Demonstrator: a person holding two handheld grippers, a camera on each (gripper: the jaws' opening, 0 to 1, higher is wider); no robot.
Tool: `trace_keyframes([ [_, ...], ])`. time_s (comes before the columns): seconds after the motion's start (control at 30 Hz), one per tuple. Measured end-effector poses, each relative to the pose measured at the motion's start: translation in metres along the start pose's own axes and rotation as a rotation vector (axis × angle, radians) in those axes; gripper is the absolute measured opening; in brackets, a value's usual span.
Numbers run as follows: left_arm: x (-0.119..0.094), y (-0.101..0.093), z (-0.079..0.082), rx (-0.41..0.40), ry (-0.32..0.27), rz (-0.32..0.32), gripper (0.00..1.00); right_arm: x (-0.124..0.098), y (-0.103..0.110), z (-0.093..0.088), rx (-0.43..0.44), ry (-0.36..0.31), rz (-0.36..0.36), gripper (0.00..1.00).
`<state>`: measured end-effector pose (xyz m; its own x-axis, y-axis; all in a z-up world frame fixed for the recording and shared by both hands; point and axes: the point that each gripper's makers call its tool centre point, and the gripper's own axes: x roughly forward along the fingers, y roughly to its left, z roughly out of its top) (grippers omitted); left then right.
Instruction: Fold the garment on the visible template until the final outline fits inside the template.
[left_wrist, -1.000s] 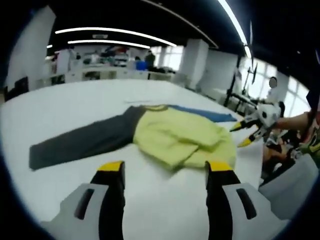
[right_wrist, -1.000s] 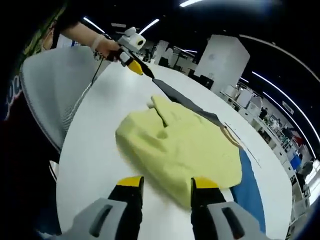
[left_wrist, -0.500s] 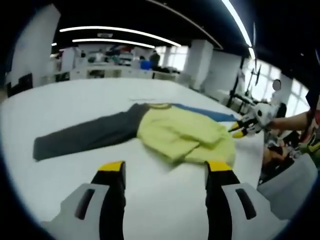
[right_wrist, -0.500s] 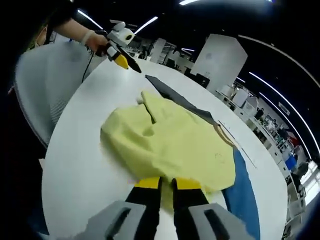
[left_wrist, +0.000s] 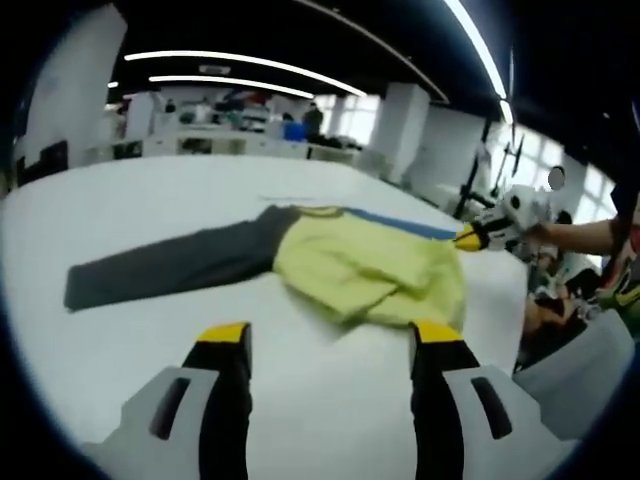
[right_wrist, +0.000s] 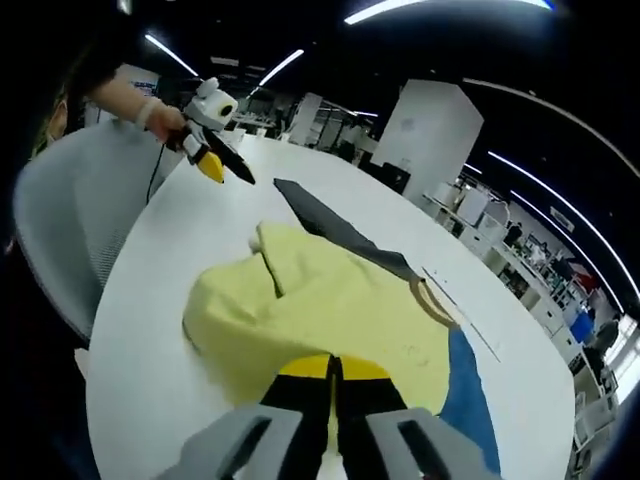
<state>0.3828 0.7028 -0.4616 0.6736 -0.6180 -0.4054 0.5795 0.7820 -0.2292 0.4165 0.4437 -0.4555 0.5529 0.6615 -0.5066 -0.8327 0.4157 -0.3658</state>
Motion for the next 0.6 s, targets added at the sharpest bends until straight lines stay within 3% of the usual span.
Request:
trace_keyframes([
  [0.2, 0.001, -0.002, -0.002, -0.011, -0.013, 0.002, 0.59, 0.035, -0.016, 0.027, -0.025, -0.008, 0.058, 0.00],
  [0.33, 0.001, -0.004, -0.004, -0.022, -0.017, 0.002, 0.59, 0.055, -0.022, 0.035, -0.038, 0.010, 0.114, 0.00],
  [0.43, 0.000, -0.004, -0.006, -0.036, -0.026, 0.003, 0.59, 0.073, -0.026, 0.044, -0.002, 0.019, 0.181, 0.00],
  [0.6, -0.001, 0.000, -0.010, -0.060, -0.028, 0.010, 0.59, 0.102, -0.035, 0.046, 0.015, 0.056, 0.219, 0.00],
])
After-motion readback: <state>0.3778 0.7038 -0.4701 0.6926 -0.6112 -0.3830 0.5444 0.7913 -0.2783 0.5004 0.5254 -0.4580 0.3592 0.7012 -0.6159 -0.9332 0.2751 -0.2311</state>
